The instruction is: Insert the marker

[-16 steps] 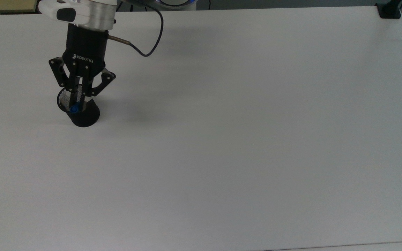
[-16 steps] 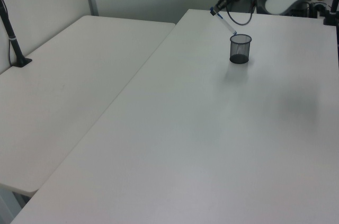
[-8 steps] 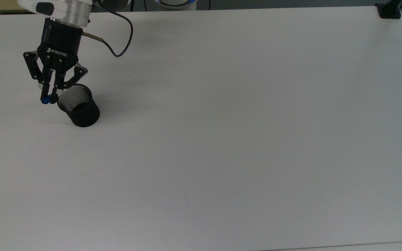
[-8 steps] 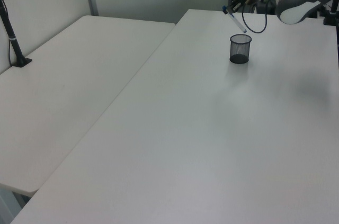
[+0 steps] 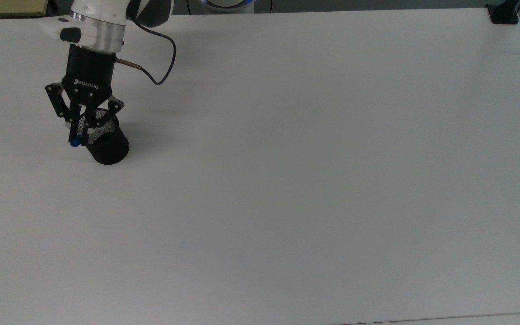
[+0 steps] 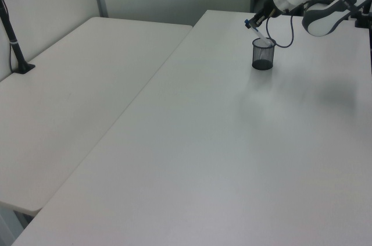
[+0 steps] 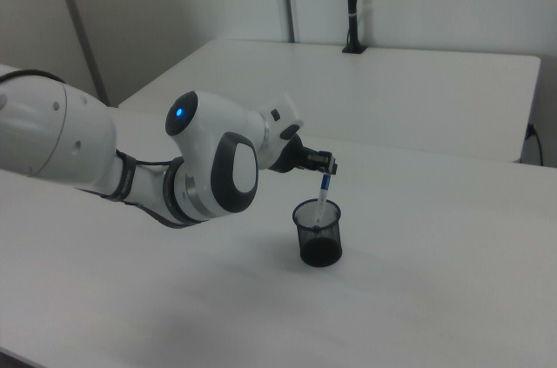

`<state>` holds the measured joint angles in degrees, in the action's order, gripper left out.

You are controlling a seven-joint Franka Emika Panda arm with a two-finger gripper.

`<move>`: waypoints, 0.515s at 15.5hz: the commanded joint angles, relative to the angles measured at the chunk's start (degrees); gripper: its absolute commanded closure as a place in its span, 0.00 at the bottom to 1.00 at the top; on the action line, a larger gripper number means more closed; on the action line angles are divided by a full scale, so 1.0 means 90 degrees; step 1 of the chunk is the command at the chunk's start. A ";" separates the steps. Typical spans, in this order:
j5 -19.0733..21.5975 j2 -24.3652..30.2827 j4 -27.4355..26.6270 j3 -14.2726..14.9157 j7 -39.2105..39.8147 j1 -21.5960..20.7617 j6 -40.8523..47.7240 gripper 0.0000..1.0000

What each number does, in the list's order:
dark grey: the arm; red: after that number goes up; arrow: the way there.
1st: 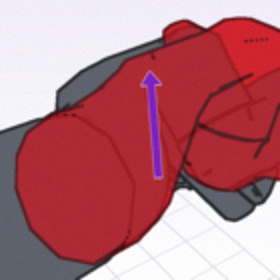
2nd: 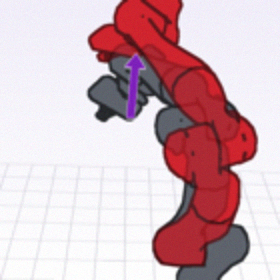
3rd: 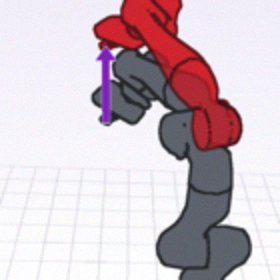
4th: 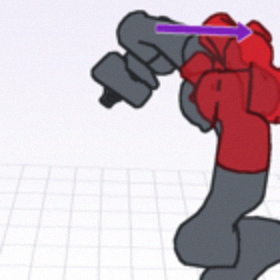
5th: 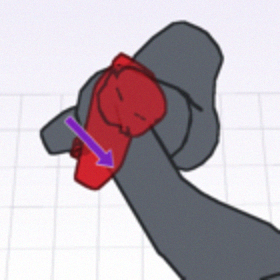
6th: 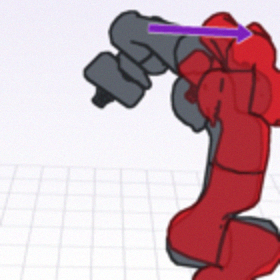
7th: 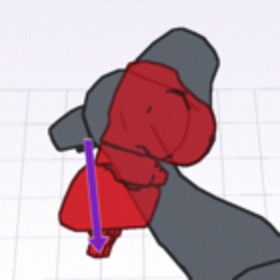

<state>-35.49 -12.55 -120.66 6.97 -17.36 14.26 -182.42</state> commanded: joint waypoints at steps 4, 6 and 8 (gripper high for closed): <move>-0.0119 0.0008 -0.0031 0.0066 -0.0102 -0.0070 -0.0170 0.56; -0.0119 0.0056 -0.0031 0.0066 -0.0141 -0.0070 -0.0161 0.53; -0.0119 0.0086 -0.0031 0.0066 -0.0170 -0.0080 -0.0151 0.43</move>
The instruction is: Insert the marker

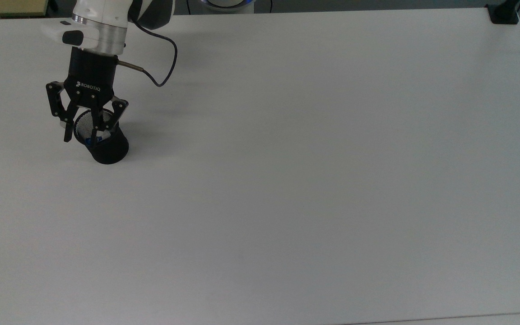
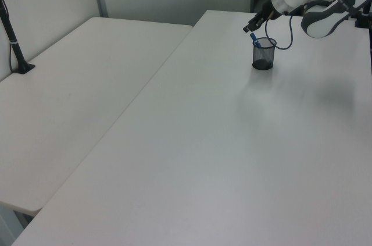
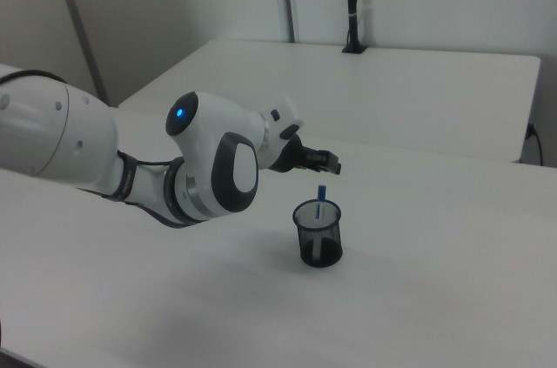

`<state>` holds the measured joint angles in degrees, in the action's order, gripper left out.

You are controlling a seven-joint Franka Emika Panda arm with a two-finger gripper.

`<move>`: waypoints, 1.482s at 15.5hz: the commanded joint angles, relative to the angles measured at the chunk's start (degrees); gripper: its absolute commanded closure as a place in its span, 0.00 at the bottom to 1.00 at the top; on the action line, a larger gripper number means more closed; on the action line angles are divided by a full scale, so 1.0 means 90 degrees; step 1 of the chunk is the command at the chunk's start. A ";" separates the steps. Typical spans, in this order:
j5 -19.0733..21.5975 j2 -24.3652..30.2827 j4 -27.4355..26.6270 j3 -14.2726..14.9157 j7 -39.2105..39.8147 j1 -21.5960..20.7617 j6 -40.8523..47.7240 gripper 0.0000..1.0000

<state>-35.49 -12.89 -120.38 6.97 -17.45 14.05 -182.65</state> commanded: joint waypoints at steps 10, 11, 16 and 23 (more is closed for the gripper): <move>-0.0031 0.1003 0.0394 -0.0479 -0.1223 -0.0330 0.2631 0.00; 0.0085 0.1013 0.0638 -0.0704 -0.1380 -0.0349 0.3324 0.00; 0.1880 0.1315 0.1577 -0.1243 -0.1362 -0.0554 0.6022 0.00; 0.3142 0.2106 0.1637 -0.1136 -0.0633 -0.1306 0.8114 0.00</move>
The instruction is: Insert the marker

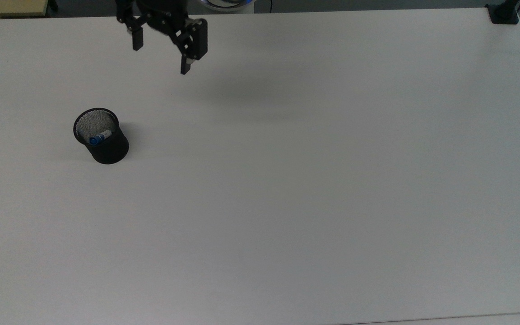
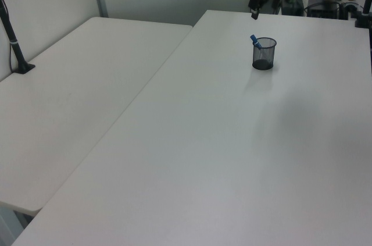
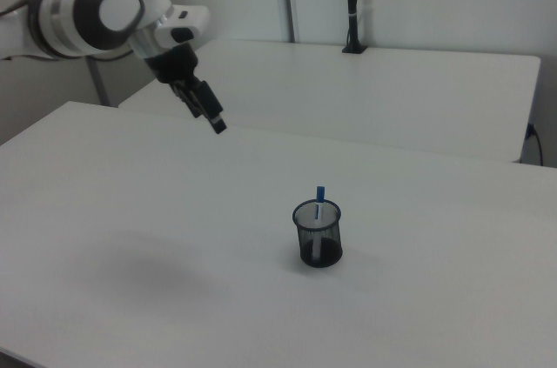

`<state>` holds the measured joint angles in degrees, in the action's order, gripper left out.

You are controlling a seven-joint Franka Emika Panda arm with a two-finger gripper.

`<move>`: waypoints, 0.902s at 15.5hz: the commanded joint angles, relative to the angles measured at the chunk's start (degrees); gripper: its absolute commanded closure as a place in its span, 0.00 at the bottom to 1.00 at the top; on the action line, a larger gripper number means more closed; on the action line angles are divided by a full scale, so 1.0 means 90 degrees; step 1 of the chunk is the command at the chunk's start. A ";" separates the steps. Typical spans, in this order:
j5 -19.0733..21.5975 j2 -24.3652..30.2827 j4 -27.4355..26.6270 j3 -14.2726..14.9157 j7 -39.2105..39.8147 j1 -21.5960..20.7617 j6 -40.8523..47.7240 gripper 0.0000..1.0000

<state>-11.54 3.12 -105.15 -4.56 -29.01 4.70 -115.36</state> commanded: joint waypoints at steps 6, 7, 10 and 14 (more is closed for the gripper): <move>0.0491 -0.0083 0.0403 0.0155 0.2088 -0.0356 0.0962 0.00; 0.0501 -0.0093 0.0462 0.0213 0.2100 -0.0385 0.0972 0.00; 0.0531 -0.0074 0.0473 0.0429 0.2198 -0.0483 0.1011 0.00; 0.0560 -0.0064 0.0482 0.0419 0.2159 -0.0483 0.1040 0.00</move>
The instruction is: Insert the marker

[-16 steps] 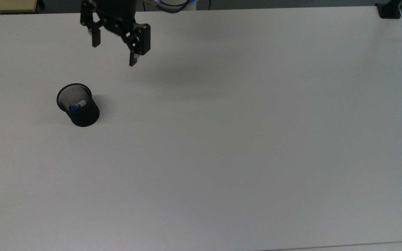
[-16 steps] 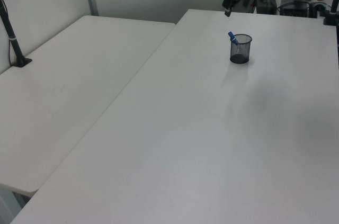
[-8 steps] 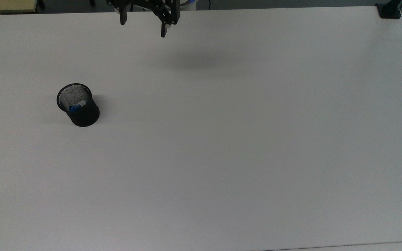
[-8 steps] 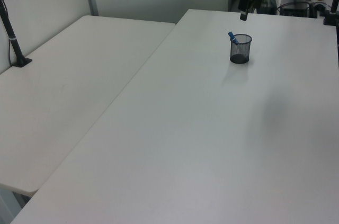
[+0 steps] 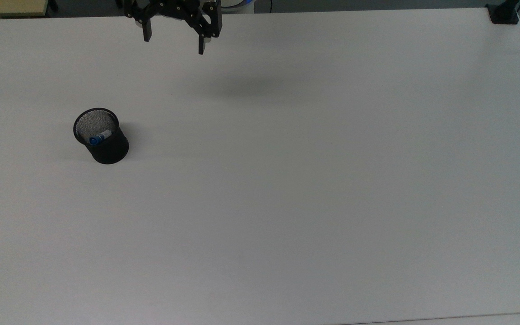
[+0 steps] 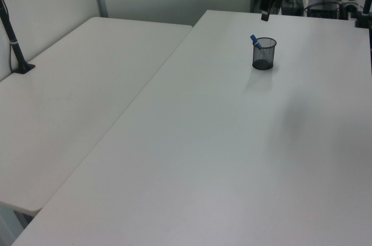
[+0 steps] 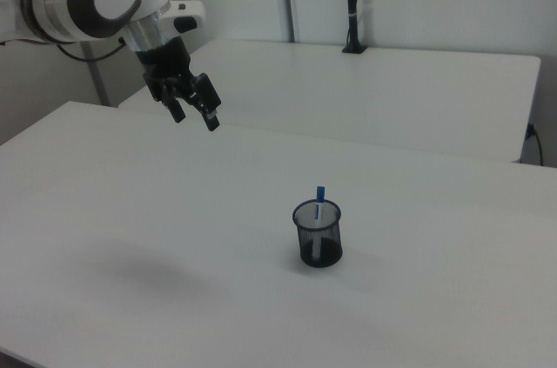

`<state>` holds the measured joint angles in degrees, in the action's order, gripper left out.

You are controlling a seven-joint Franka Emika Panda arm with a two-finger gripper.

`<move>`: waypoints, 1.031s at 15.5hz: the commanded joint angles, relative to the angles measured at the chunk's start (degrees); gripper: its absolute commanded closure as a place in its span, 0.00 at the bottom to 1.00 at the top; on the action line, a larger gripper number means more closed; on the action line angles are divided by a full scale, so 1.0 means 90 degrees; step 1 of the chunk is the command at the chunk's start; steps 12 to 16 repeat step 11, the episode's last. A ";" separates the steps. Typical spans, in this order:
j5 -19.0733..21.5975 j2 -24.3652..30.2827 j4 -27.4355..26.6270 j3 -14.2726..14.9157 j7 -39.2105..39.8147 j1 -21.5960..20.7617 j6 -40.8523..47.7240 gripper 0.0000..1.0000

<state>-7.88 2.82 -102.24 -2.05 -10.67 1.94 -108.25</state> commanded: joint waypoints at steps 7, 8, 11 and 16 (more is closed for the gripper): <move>0.1237 -0.0030 0.0559 0.0452 0.0637 -0.0099 0.0680 0.00; 0.1237 -0.0030 0.0559 0.0452 0.0648 -0.0099 0.0699 0.00; 0.1237 -0.0030 0.0559 0.0452 0.0658 -0.0099 0.0700 0.00; 0.1237 -0.0030 0.0559 0.0452 0.0658 -0.0099 0.0700 0.00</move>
